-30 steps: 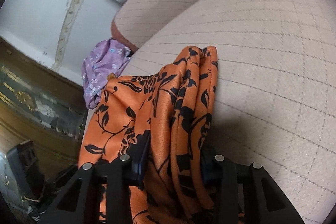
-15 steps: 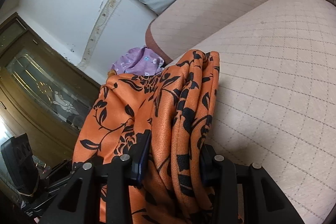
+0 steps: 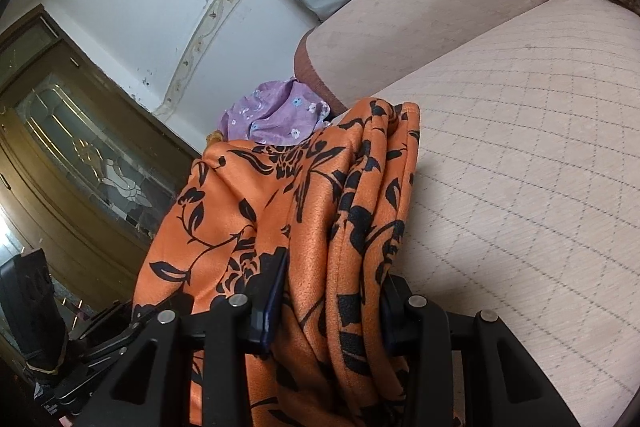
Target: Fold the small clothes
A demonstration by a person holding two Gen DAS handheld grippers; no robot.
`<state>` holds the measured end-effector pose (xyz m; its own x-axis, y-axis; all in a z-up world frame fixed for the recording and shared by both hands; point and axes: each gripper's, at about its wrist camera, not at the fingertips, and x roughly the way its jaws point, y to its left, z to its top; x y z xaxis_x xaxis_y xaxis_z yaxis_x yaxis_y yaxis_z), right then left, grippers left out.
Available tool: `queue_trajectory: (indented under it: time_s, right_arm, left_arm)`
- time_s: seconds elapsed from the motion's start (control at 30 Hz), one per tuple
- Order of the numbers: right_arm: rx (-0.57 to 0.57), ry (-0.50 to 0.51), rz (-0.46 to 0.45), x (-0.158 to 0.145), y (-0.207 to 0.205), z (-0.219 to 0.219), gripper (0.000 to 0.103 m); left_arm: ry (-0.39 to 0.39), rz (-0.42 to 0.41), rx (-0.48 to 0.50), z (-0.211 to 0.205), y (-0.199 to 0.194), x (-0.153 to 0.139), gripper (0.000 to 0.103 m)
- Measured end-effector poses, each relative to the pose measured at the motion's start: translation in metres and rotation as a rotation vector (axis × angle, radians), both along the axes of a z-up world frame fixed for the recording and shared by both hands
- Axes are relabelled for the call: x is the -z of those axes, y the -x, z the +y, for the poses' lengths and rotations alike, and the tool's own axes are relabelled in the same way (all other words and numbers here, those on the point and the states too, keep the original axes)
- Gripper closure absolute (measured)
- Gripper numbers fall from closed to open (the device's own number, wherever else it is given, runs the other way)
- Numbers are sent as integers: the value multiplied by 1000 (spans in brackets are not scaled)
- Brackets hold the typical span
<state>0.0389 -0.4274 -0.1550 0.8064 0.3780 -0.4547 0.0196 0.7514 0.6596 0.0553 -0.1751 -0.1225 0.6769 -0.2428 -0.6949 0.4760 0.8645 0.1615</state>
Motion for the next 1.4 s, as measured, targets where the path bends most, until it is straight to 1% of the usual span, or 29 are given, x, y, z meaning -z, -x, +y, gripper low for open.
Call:
queue_trajectory:
  time_s: [0.4,0.83,1.4]
  right_arm:
    - [-21,25,35,5,-16,18,62]
    - [-23,42,69,3,-25,27,62]
    - [-45,62,79,0,-32,29,62]
  left_arm:
    - [-25,6,-39,17,-9,12,62]
    - [-39,28,-78,29,-17,25,62]
    - [-36,47,-99,33,-17,27,62]
